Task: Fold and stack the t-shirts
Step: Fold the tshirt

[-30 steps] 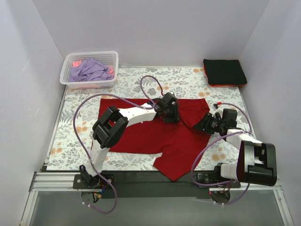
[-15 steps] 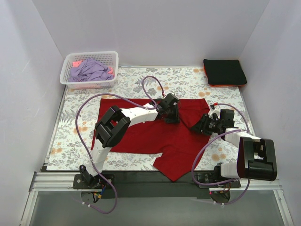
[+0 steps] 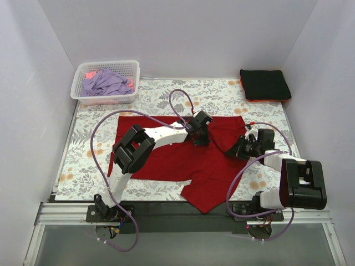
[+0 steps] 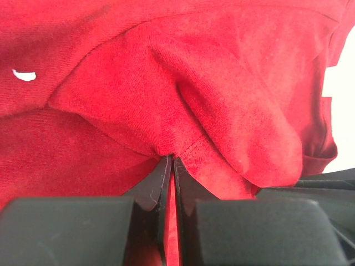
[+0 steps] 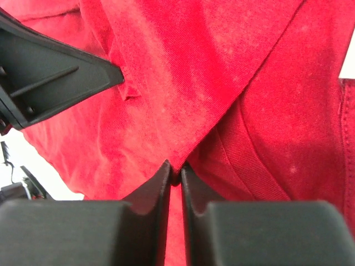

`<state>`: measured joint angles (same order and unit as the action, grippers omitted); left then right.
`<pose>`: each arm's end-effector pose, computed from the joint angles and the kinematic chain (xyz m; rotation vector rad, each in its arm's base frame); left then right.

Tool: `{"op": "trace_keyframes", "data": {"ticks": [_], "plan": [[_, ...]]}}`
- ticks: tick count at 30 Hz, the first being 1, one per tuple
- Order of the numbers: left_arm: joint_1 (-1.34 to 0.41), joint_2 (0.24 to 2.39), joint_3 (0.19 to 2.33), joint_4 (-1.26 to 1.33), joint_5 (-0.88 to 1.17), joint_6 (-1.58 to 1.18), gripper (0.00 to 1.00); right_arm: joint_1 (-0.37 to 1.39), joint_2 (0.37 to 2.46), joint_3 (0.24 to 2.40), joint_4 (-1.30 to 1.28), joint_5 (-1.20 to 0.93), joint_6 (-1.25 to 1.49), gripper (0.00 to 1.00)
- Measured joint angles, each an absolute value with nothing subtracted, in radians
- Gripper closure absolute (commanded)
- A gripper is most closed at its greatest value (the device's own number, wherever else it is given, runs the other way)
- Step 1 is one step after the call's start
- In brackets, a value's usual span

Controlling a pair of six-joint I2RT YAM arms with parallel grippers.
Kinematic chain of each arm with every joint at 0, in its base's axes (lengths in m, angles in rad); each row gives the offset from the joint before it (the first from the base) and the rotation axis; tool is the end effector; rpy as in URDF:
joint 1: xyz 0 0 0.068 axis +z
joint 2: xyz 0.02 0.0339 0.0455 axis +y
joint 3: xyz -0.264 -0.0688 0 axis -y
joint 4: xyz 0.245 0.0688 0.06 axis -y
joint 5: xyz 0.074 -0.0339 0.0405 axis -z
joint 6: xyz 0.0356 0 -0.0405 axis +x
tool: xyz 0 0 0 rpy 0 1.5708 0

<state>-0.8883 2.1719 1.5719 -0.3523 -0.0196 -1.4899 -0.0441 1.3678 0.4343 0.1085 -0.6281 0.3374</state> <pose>0.2963 -0.3635 0.1531 -0.8320 2.6527 -0.8142 0.2312 0.0107 0.1354 0.1524 2.3643 0.8895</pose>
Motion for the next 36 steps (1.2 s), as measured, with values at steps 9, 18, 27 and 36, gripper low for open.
{"op": "trace_keyframes", "data": {"ticks": [9, 18, 27, 36], "plan": [[-0.894, 2.156, 1.603, -0.441, -0.073, -1.436, 1.0, -0.044, 1.291, 0.435, 0.107, -0.639, 0.353, 0.96], [-0.894, 2.103, 1.628, -0.583, -0.094, -1.372, 1.0, -0.044, 1.268, 0.436, 0.056, -0.637, 0.364, 0.96], [-0.891, 2.096, 1.684, -0.662, -0.088, -1.324, 1.0, -0.044, 1.241, 0.463, -0.016, -0.611, 0.362, 0.95], [-0.875, 2.096, 1.684, -0.703, -0.059, -1.295, 1.0, -0.043, 1.203, 0.496, -0.11, -0.559, 0.349, 0.92]]}}
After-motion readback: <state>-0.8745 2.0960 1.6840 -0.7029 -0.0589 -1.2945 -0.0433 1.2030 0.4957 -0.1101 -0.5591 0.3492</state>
